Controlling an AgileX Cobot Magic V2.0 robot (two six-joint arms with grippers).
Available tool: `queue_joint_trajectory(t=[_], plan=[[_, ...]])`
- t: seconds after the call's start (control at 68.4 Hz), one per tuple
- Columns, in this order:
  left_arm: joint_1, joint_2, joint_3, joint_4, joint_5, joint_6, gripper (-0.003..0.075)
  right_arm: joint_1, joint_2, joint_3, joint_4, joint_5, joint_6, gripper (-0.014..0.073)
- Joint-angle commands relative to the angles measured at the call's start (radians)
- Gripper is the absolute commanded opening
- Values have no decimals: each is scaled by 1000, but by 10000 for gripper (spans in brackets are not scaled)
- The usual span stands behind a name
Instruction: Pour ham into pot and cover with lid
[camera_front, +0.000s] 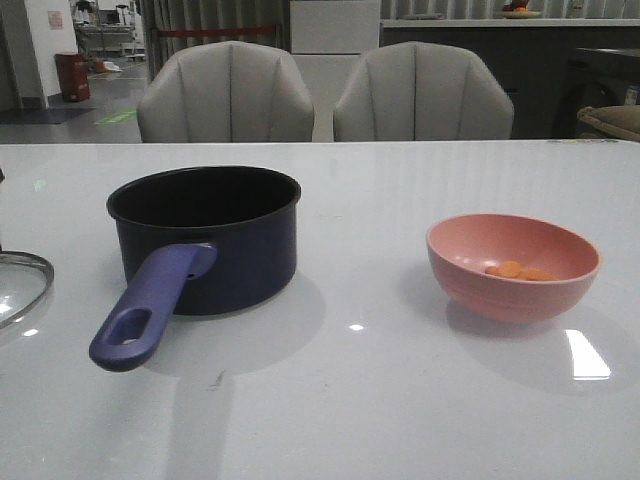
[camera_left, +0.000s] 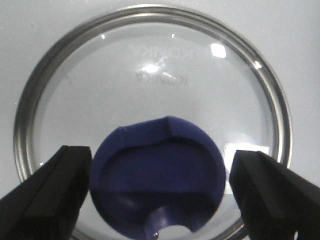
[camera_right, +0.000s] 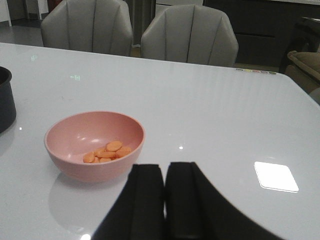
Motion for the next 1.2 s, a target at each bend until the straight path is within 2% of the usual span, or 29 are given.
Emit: queue_joint_trajectory(t=[0.0,0.205,0.336,0.57,0.891,1.183], plan=[[-4,-134,-33,-14,-12,-1,582,-3,-20,-4,-8,-77,0,169],[-21,-349,45,-12,-88,-1,582,-3,-20,-4,-8,-77,0,169],[-57,-550,172,-12,-215,0,582,-3,-19,-4,-8,-77,0,169],[-118,-851,379,-26,-347,0,582,-3,-19,-4,-8,-77,0,169],[-222,-1300,643,-48,-450,0,582,-3,-19,-4,-8,-77,0,169],[-303,-1613,811,-57,-453,0,582,-3,-19,-4,-8,-78,0,169]])
